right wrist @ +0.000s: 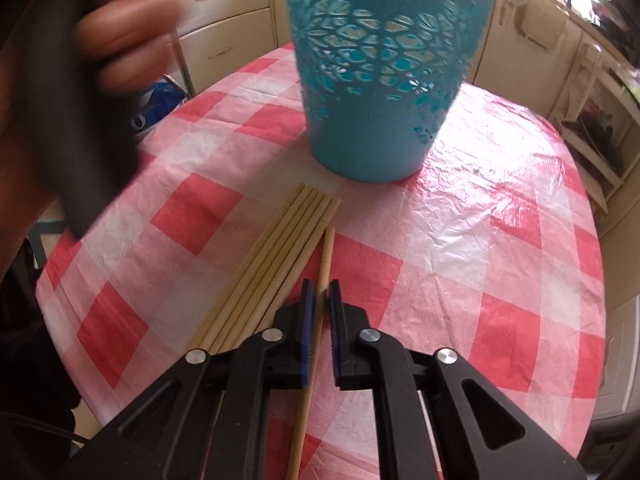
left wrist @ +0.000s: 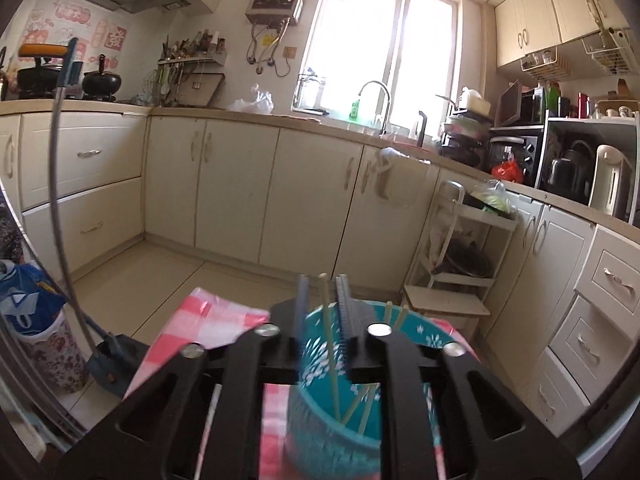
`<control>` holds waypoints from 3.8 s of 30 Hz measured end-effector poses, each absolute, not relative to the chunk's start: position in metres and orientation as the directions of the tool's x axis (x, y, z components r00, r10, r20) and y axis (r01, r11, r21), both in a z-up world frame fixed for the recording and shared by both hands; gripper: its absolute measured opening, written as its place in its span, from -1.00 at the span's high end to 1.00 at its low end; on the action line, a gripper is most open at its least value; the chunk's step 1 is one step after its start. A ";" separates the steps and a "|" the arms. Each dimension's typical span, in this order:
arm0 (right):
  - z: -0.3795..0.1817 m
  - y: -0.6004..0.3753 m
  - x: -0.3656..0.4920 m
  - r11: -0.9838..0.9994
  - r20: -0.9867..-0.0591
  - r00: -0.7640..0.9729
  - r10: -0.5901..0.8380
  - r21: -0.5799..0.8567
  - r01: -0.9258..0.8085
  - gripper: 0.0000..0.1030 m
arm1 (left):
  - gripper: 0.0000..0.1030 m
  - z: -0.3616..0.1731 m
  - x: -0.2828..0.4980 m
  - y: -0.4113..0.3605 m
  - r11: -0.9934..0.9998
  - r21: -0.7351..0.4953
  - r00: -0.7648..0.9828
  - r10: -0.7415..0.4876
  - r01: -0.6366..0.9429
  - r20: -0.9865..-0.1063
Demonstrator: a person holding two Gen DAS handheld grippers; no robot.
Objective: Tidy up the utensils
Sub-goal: 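Open the left tool to drop the chopstick into the basket while the right tool grasps a chopstick, then lift the chopstick with the right tool and carry it over the basket, then open the right tool to drop the chopstick into the basket, then bring both open tools back down to the chopstick bundle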
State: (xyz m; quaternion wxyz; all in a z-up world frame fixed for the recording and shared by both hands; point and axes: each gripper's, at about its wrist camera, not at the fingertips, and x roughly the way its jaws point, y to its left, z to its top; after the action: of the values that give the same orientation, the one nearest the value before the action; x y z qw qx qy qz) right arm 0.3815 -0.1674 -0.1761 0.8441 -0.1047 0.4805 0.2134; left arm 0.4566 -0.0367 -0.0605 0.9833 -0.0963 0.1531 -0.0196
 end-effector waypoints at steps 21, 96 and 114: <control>-0.176 -0.171 0.388 0.892 -0.851 0.446 0.279 0.058 -0.448 0.89 | -0.18 -0.030 0.360 -0.033 0.985 -0.159 0.967 -0.104 0.067 -0.234; -0.172 -0.171 0.370 0.934 -0.797 0.521 0.305 0.144 -0.327 0.49 | -0.60 -0.104 0.386 0.003 0.997 -0.064 0.810 -0.006 -0.038 -0.586; -0.174 -0.179 0.372 0.938 -0.811 0.520 0.269 0.097 -0.334 0.49 | -0.64 -0.114 0.389 -0.020 1.000 0.012 0.785 0.002 0.006 -0.619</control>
State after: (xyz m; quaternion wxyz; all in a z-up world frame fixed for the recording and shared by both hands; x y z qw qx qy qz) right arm 0.3719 -0.1786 -0.1742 0.8710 -0.0355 0.4584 0.1731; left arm 0.3893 -0.0197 -0.1139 0.9448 0.0064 0.3275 -0.0010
